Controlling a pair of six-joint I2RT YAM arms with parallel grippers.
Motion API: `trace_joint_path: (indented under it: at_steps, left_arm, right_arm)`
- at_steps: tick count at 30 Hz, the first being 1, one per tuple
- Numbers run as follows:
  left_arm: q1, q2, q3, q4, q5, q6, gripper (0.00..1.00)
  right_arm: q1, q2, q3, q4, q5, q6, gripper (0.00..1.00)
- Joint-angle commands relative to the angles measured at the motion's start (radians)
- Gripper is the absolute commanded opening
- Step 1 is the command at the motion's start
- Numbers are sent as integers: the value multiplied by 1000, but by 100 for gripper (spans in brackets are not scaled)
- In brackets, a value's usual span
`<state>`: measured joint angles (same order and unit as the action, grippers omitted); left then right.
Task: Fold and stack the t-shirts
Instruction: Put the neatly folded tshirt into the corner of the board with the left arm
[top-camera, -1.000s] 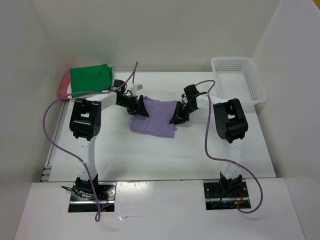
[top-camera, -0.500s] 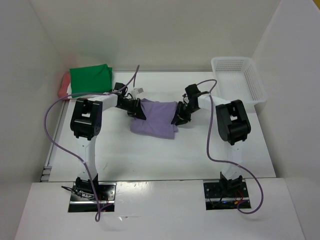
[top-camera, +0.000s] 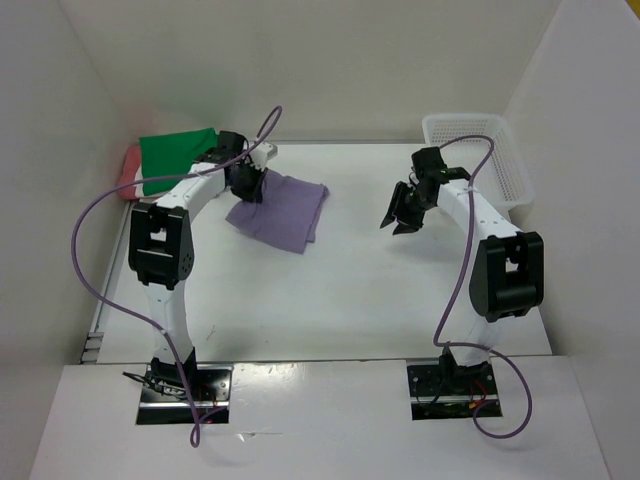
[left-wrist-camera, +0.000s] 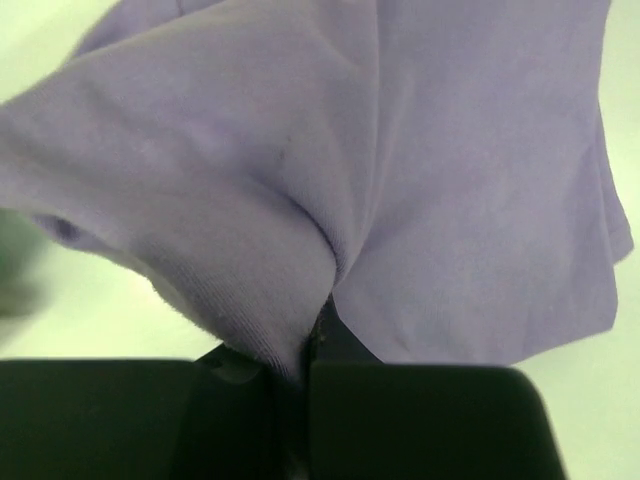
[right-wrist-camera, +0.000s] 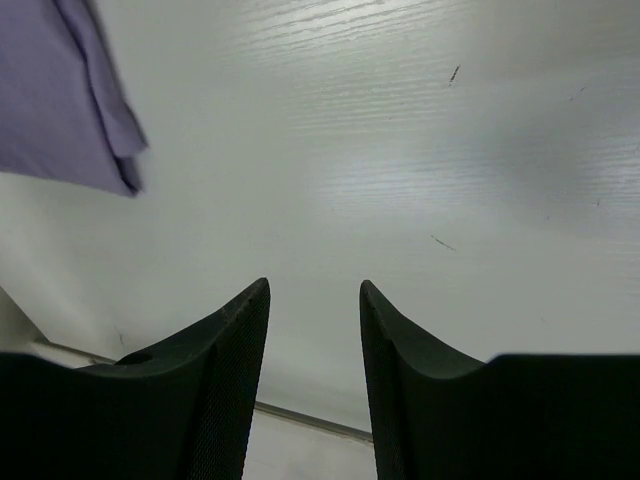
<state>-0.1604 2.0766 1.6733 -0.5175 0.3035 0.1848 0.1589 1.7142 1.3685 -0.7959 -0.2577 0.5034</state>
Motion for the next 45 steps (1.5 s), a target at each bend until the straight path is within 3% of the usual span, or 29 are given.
trace_joint_path:
  at_steps: [1, 12, 20, 26, 35, 45]
  left_arm:
    - [5, -36, 109, -7, -249, 114, 0]
    - [5, 78, 359, -22, -460, 219, 0]
    - [48, 258, 728, -212, -469, 243, 0]
    - [110, 381, 1115, -386, -446, 243, 0]
    - [260, 330, 1085, -438, -189, 214, 0]
    - [429, 350, 1115, -470, 2, 193, 0]
  right_arm:
    - [5, -2, 12, -39, 12, -22, 47]
    - [5, -2, -8, -16, 11, -22, 47]
    - [5, -22, -38, -6, 20, -22, 47]
    - [5, -22, -57, 3, 29, -22, 47]
    - [-4, -21, -66, -6, 20, -31, 47]
    - [-4, -1, -57, -16, 9, -31, 47]
